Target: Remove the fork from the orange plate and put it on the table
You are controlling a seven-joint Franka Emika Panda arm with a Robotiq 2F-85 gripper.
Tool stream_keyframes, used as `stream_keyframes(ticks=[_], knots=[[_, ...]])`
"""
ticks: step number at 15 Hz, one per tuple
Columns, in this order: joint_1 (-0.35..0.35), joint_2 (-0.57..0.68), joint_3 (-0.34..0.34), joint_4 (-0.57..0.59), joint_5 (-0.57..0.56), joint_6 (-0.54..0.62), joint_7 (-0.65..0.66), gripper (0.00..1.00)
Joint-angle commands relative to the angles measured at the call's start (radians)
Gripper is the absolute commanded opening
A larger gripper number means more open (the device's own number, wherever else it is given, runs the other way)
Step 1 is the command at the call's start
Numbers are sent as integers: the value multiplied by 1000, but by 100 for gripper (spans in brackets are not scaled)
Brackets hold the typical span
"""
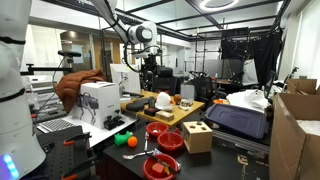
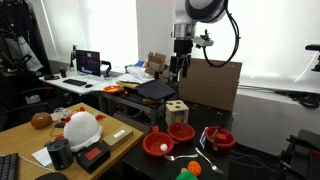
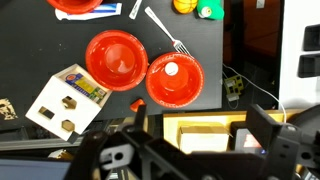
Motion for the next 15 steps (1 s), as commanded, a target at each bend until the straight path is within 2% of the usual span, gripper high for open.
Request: stream_keyframes(ticks=[1,8,15], knots=[[8,-146,0,-129,4,31,48,100],[8,-287,10,-253,-12,85,108,100],[3,-338,14,-331,-60,233,182,100]])
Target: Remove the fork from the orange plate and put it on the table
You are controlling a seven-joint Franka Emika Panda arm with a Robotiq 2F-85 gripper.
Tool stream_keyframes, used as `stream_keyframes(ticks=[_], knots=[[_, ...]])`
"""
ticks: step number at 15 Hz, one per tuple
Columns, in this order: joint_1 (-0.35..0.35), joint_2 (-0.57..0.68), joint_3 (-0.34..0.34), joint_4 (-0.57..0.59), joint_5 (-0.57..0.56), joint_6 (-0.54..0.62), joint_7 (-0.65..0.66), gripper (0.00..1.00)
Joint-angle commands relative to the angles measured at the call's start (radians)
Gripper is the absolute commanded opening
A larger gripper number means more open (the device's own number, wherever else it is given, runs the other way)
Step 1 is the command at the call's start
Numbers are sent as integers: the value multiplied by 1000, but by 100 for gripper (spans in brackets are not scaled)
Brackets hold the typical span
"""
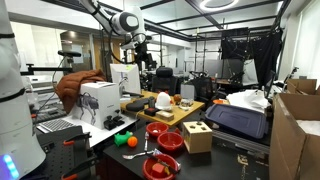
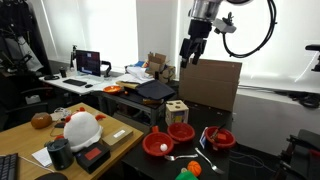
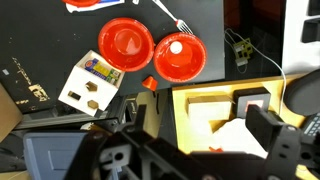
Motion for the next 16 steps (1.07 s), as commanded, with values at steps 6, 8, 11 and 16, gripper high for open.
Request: stream_keyframes(ticks=[6,8,11,16], knots=[[-8,-55,3,-89,-123,134,125,100],[-7,-54,4,-96,-124,164,118,100],[-6,-18,3,-60,-104,151,100,100],[-6,-19,3,-62,-104,159,100,100]])
